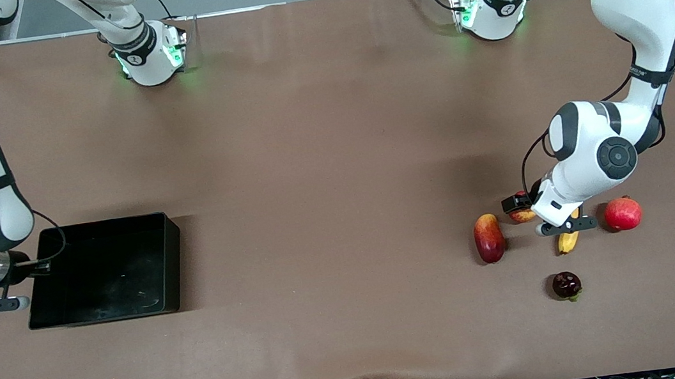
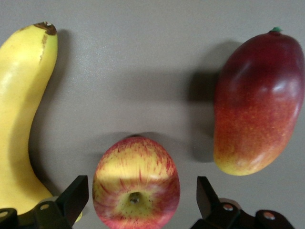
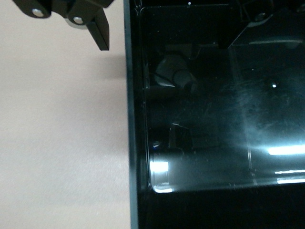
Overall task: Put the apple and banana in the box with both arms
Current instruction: 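Grasp the box rim with the right gripper while the left grasps the apple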
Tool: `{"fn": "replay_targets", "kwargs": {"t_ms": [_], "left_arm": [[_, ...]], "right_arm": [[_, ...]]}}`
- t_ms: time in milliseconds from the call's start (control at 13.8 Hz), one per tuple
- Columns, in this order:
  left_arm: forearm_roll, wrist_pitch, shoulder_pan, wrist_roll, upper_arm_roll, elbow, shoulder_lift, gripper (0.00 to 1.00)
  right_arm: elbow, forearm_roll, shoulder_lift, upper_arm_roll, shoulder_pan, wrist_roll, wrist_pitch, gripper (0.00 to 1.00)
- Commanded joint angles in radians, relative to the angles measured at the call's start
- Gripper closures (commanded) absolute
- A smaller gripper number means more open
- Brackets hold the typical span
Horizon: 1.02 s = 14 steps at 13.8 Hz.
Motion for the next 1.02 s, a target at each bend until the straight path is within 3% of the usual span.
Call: {"fn": "replay_targets", "kwargs": {"t_ms": [0,73,145,290,363,435,943], "left_arm": [[-0.006,0.006,0.004,0.008,0.002,0.007,0.013,0.0],[-0.006,0.006,0.006,0.01,0.002,0.007,0.014,0.01],[-0.006,0.005,0.007,0.01,0.002,0.007,0.017,0.18],[-0.006,0.0,0.009,0.011,0.005,0.007,0.019,0.52],[-0.006,-0.006,0.009,0.013,0.005,0.007,0.013,0.73],[-0.006,-0.008,0.009,0.013,0.005,0.007,0.002,0.99],[-0.006,-0.175,0.01,0.004,0.005,0.022,-0.179,1.0]], "right_arm": [[-0.017,-0.019,-0.016,0.016,-0.019,-0.008,0.006,0.0],[-0.017,-0.02,-0.016,0.016,-0.022,-0.01,0.006,0.0],[-0.017,-0.02,-0.013,0.016,-0.023,-0.033,0.007,0.17],[-0.015,-0.019,-0.004,0.016,-0.046,-0.085,0.02,0.91],[-0.015,-0.016,0.001,0.016,-0.048,-0.085,0.021,1.0],[-0.015,-0.016,0.001,0.018,-0.048,-0.085,0.021,1.0],[-0.012,-0.016,-0.019,0.018,-0.034,-0.085,0.006,1.0]]}}
